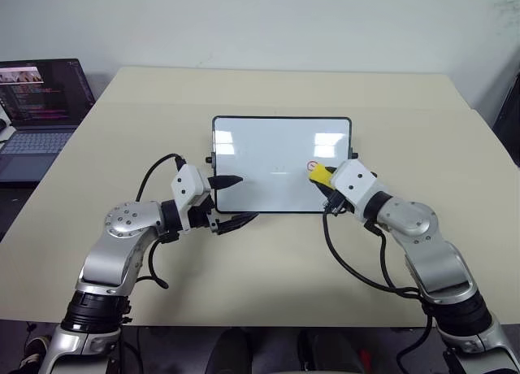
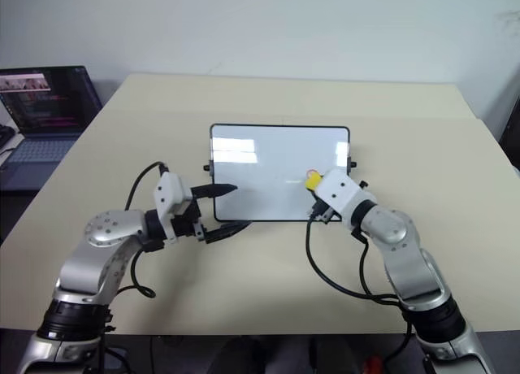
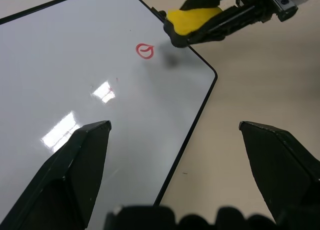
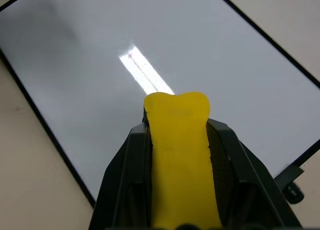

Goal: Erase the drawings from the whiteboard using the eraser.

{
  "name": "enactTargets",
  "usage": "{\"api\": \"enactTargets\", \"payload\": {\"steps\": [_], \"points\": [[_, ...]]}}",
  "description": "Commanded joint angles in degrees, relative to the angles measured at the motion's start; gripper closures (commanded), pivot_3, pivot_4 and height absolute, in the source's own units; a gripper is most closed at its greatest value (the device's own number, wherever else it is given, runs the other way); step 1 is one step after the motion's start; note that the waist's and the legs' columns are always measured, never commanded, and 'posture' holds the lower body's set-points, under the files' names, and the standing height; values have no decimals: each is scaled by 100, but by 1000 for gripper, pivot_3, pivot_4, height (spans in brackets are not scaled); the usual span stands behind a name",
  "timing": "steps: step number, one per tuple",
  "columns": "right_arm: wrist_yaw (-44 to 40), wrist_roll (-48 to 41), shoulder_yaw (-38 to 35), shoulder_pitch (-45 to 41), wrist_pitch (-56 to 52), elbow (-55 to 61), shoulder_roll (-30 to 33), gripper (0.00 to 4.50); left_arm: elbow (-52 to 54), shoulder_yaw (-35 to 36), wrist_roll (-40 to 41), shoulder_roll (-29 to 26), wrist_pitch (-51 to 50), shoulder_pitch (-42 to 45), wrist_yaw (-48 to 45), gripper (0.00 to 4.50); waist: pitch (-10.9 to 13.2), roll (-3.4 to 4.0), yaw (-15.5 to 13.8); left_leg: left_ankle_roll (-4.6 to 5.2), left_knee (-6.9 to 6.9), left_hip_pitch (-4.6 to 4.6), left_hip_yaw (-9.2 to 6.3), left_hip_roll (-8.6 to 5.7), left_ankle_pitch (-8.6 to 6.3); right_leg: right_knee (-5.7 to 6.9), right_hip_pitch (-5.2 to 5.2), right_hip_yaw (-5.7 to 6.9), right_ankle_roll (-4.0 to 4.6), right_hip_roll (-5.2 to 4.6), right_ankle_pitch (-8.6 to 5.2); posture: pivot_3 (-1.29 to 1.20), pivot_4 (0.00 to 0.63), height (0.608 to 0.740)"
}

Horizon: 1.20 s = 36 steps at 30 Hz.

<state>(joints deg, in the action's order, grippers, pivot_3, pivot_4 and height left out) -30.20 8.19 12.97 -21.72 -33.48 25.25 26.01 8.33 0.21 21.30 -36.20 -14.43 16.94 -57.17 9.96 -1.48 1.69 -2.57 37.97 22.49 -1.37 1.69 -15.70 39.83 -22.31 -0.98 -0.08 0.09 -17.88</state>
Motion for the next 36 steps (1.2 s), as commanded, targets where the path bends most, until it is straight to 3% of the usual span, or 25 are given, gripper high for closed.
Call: {"api": "enactTargets", "payload": {"steps": [1, 12, 27, 36], "points": [[135, 72, -35, -239, 231, -77, -59, 3326, 89, 75, -3, -47, 124, 0, -6, 0, 0, 0, 0, 0, 0, 0, 0, 0, 0, 0, 0, 0, 0, 0, 0, 0, 150, 740], [128, 288, 454, -484, 479, -446, -289, 3326, 87, 167, -16, -89, 156, -121, 54, 0, 0, 0, 13, 0, 0, -1, -1, 2, 0, 2, -1, 1, 0, 1, 0, 0, 150, 740], [417, 937, 1073, -1613, 1300, -2282, -1016, 3326, 88, 219, -39, -118, 193, -193, 188, 0, 0, 0, 11, 0, 1, -2, -1, 3, 0, 7, -2, 2, 1, 0, 1, 0, 150, 740], [154, 1178, 1104, -1566, 1176, -2480, -773, 3326, 77, 196, -32, -84, 201, -195, 184, 0, 0, 0, 7, 0, 2, -2, -1, 2, 0, 7, -1, 3, 1, -4, 1, 0, 150, 740]]}}
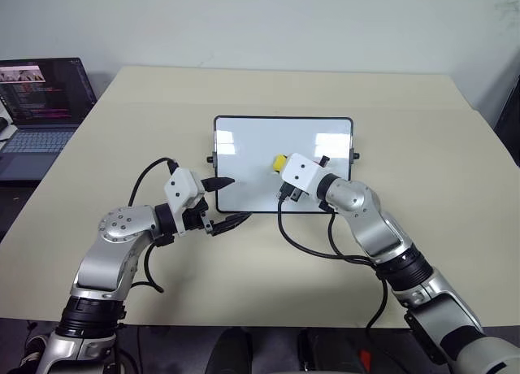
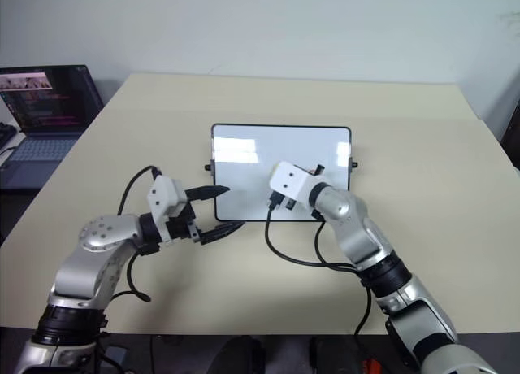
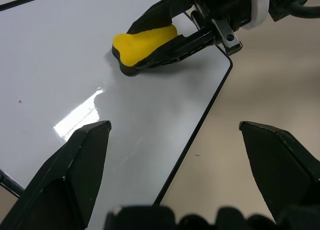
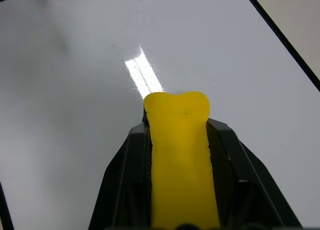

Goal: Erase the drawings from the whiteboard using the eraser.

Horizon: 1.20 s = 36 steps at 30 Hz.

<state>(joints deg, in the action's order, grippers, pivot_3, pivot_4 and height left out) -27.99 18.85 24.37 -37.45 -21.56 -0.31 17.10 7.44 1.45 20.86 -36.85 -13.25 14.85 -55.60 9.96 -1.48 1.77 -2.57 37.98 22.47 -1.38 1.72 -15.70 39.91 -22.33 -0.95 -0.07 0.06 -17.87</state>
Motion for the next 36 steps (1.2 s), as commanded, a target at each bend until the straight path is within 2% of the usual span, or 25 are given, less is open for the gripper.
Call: {"api": "enactTargets", "payload": {"steps": [1, 12, 20, 25, 30, 32, 36], "points": [[-82, 138, -64, 46, -32, 83, 172, 3326, 155, 66, 11, -11, 91, 19, 23, 0, 0, 0, -2, 0, 0, 0, -1, 0, 0, 1, 0, 1, 0, 0, 0, 0, 150, 740], [73, 98, -677, 219, -153, 200, 670, 3326, 53, 11, 7, 24, 132, 54, -43, 0, -1, -1, -17, 0, 7, -6, -2, -2, 0, 9, 5, 1, 0, 0, 0, 0, 150, 740], [-423, 41, -445, 656, -442, 450, 798, 3326, 109, -18, 18, 55, 89, 69, -29, 0, -6, -6, -14, 0, 7, -15, -1, -1, 0, 9, 13, 0, 0, 0, 0, 0, 150, 740], [102, 147, -866, 467, -309, 314, 764, 3326, 156, -23, 88, 69, 25, 125, -54, 0, -5, -6, -8, 0, 8, -32, 2, -2, 1, 11, 24, -3, 0, 0, 2, 0, 150, 740], [-117, 10, -912, 704, -396, 419, 935, 3326, 183, -48, 135, 64, -13, 220, -68, 0, -6, -7, -21, 1, 7, -41, 2, -4, 1, 11, 33, -3, -1, 0, 2, 0, 150, 740], [-173, -136, -940, 847, -366, 585, 866, 3327, 179, -47, 138, 59, -14, 236, -68, 0, -7, -9, -23, 1, 7, -42, 2, -4, 1, 9, 34, -3, -1, 0, 2, 0, 150, 740], [-108, -1416, -1872, 1191, -694, 1992, 51, 3330, 234, -3, 155, 36, -30, 177, -36, 0, -3, -5, -14, 1, 0, -37, 2, -1, 1, 8, 29, -3, -1, 1, 2, 0, 150, 740]]}}
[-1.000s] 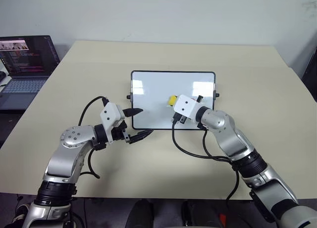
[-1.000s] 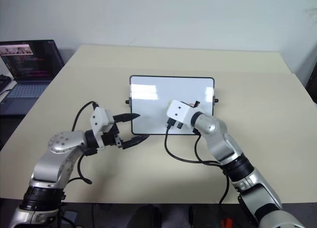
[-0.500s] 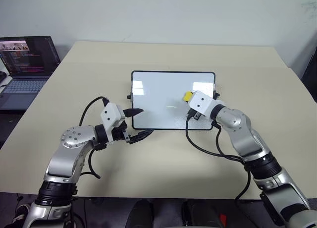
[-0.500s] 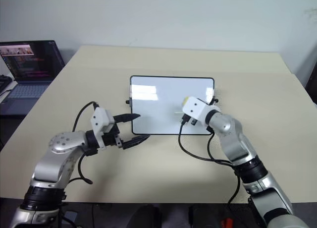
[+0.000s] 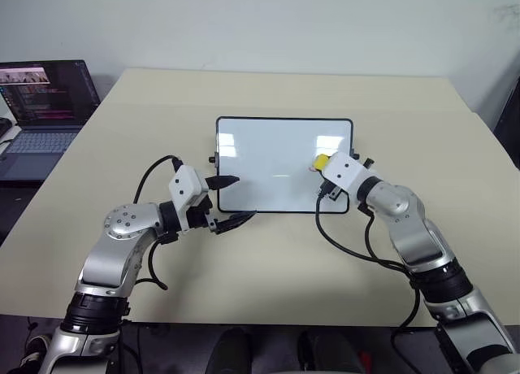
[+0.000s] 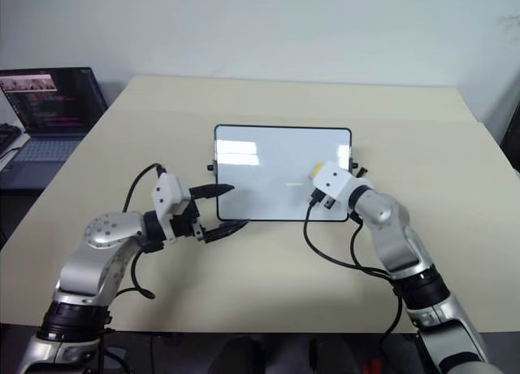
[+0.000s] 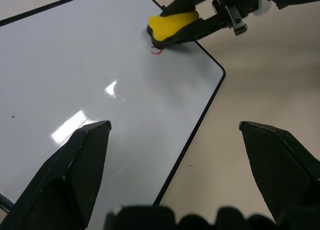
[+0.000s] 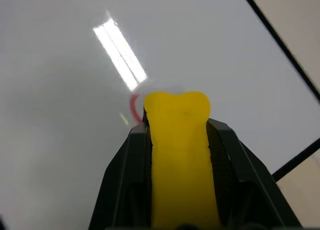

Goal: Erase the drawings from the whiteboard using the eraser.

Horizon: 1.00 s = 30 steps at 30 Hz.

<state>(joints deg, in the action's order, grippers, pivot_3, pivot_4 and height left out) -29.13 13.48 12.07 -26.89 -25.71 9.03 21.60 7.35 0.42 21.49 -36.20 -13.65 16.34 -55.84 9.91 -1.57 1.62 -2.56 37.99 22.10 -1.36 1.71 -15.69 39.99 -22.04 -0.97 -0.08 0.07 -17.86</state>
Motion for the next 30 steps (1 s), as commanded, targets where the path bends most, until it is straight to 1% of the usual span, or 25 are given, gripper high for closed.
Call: {"api": "enactTargets", "payload": {"steps": [1, 2, 3, 5, 9, 11, 13, 15, 17, 22, 25, 28, 30], "points": [[-73, -1152, -812, 247, -439, 1388, -489, 3335, 245, 113, 96, -35, 8, 15, -4, 0, 6, 10, 12, 0, -3, 9, -1, 2, 0, 1, -8, 0, 0, 1, 0, 0, 150, 740], [-112, -1413, -1011, 394, -681, 1731, -565, 3338, 255, 126, 99, -35, 4, 4, 13, 0, 7, 12, 22, 0, -2, 24, -1, 3, 0, 1, -23, -1, 0, 2, 0, 0, 150, 740], [-164, -1492, -1080, 557, -811, 1941, -494, 3338, 261, 140, 106, -30, 4, -6, 29, 0, 7, 12, 12, 0, -2, 32, -1, 4, 0, 1, -27, -1, 0, 2, 0, 0, 150, 740], [-391, -1525, -1057, 1072, -1016, 2302, -95, 3339, 266, 145, 101, 1, 21, -9, 69, 0, 5, 9, -16, -1, -2, 37, -6, 3, 0, -10, -25, 4, -1, 1, 0, 0, 150, 740], [-535, -1198, -742, 1999, -845, 2379, 743, 3339, 253, 108, 84, 54, 49, 12, 84, 0, 4, 6, -71, 0, -1, 46, -8, -7, -1, -35, -18, 9, -2, -8, -1, 0, 150, 740], [-517, -1120, -626, 2208, -721, 2379, 930, 3339, 230, 98, 85, 63, 51, 50, 72, 0, 5, 7, -56, 0, 0, 45, -2, -8, -1, -30, -21, 2, -2, -9, -1, 0, 150, 740], [-433, -1099, -560, 2254, -634, 2353, 944, 3339, 186, 86, 78, 76, 57, 108, 55, 0, 5, 6, 15, 0, 0, 36, 0, -6, -1, -21, -20, 0, -3, -4, -1, 0, 150, 740], [-318, -1082, -512, 2126, -555, 2290, 840, 3339, 150, 75, 71, 88, 62, 154, 36, 0, 5, 7, 31, 0, -2, 26, 0, -2, -1, -9, -20, -3, -4, 4, -2, 0, 150, 740], [-131, -1054, -440, 1792, -498, 2146, 617, 3339, 132, 68, 76, 92, 58, 182, 10, 0, 6, 7, 48, 0, -2, 20, -1, 2, -1, -5, -19, -5, -4, 17, -2, 0, 150, 740], [709, -483, -231, 655, 0, 1104, 50, 3339, 164, 39, 82, 106, 29, 188, -18, 0, 7, 7, 25, -1, -2, 12, -1, 6, 0, 0, -18, -7, -2, 31, -1, 0, 150, 740], [1063, -261, -173, 244, 247, 432, -124, 3339, 163, 50, 85, 96, 23, 193, -27, 0, 7, 6, 11, -2, -2, 21, -1, 10, 0, -7, -20, -8, -2, 26, -1, 0, 150, 740], [1058, -85, 47, 149, 383, -54, -139, 3340, 189, 61, 84, 79, 15, 174, -27, 0, 6, 7, -12, -2, -1, 37, 0, 5, 0, -19, -24, -4, -1, 13, -1, 0, 150, 740], [800, -49, 263, 230, 287, -67, -74, 3343, 211, 74, 87, 68, 8, 153, -21, 0, 5, 5, -8, -1, -1, 45, 2, 1, 0, -24, -29, -3, -1, 3, -1, 0, 150, 740]]}}
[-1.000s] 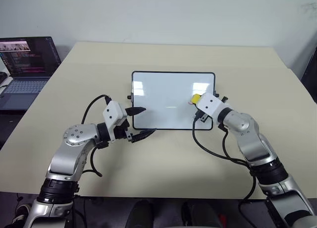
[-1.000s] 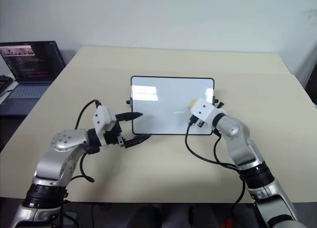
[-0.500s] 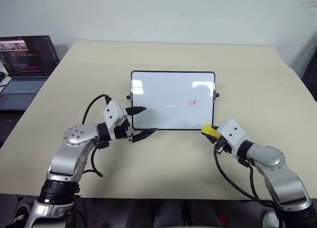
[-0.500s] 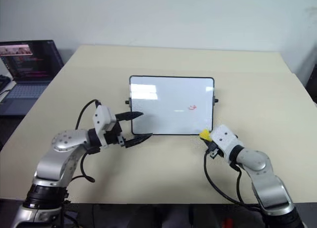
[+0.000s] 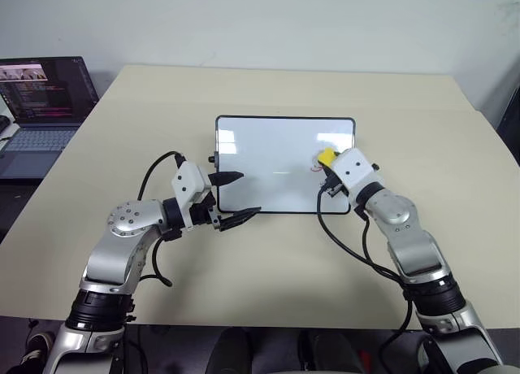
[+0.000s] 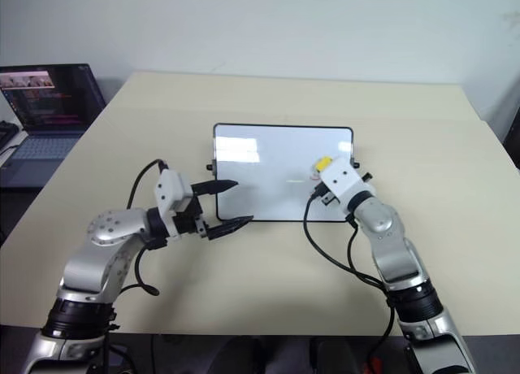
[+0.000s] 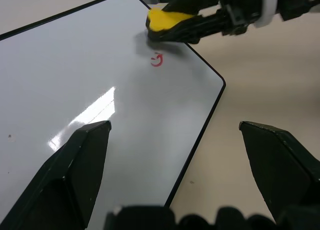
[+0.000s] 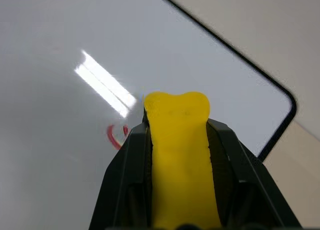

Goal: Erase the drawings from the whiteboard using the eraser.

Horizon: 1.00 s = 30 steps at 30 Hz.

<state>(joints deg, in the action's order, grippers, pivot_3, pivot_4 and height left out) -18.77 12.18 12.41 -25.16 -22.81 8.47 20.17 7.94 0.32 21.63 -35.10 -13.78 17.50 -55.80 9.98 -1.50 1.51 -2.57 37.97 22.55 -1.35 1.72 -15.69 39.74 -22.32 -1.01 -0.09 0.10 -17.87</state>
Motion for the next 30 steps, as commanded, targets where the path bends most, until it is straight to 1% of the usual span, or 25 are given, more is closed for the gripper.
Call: {"api": "enactTargets", "payload": {"steps": [1, 3, 5, 10, 13, 15, 20, 22, 27, 30], "points": [[-330, 93, 299, 90, -27, 5, 97, 3345, 157, 87, 72, -45, 21, 31, -23, 0, -3, -3, 3, 0, 0, 0, 1, 0, 0, -1, 1, -1, 0, -1, 0, 0, 150, 740], [-769, -22, 547, 309, -205, 260, 211, 3345, 182, 119, 80, -70, 13, -4, -19, 0, -3, -4, 7, 0, 2, -2, 1, -1, 0, 1, 2, -1, 0, -2, 0, 0, 150, 740], [-665, 18, 493, 370, -153, 320, 174, 3345, 194, 134, 84, -79, 4, -25, -14, 0, -3, -3, 18, 1, 2, -11, -2, 1, 0, 5, 8, 2, 0, -1, 0, 0, 150, 740], [60, 306, 65, 26, -39, 25, 56, 3345, 197, 126, 85, -68, -21, -24, -11, 0, -3, -4, 29, 1, 6, -29, 1, -2, 2, 30, 11, -2, 0, -1, 2, 0, 150, 740], [157, 332, -15, -47, -29, -61, 41, 3345, 185, 111, 85, -59, -19, -17, -21, 0, -3, -4, 22, 3, 6, -33, 0, -3, 4, 30, 15, -1, 0, 0, 3, 0, 150, 740], [39, 310, 22, -38, -61, -58, 64, 3345, 182, 110, 85, -57, -20, -14, -22, 0, -3, -4, 20, 3, 3, -31, 1, -3, 4, 27, 13, -1, 0, 0, 3, 0, 150, 740], [-714, 151, 384, 206, -397, 201, 216, 3346, 178, 109, 89, -62, -25, -21, -34, 0, -3, -4, 28, 3, 2, -29, 3, -1, 4, 22, 13, -4, -1, -1, 2, 0, 150, 740], [-778, 174, 455, 262, -400, 279, 195, 3346, 173, 111, 88, -62, -23, -29, -33, 0, -4, -5, 30, 3, 2, -30, 0, 0, 4, 23, 14, 0, -1, 0, 2, 0, 150, 740], [-120, 395, 88, -22, -245, 51, 12, 3346, 181, 113, 91, -64, -33, -49, -30, 0, -3, -5, 41, 3, 3, -39, 2, -1, 4, 30, 16, -4, 0, 1, 3, 0, 150, 740], [14, 368, -23, -128, -149, -9, 2, 3347, 175, 119, 91, -73, -29, -63, -39, 0, -3, -5, 28, 3, 4, -41, 2, -2, 4, 31, 18, -4, 0, 0, 3, 0, 150, 740]]}}
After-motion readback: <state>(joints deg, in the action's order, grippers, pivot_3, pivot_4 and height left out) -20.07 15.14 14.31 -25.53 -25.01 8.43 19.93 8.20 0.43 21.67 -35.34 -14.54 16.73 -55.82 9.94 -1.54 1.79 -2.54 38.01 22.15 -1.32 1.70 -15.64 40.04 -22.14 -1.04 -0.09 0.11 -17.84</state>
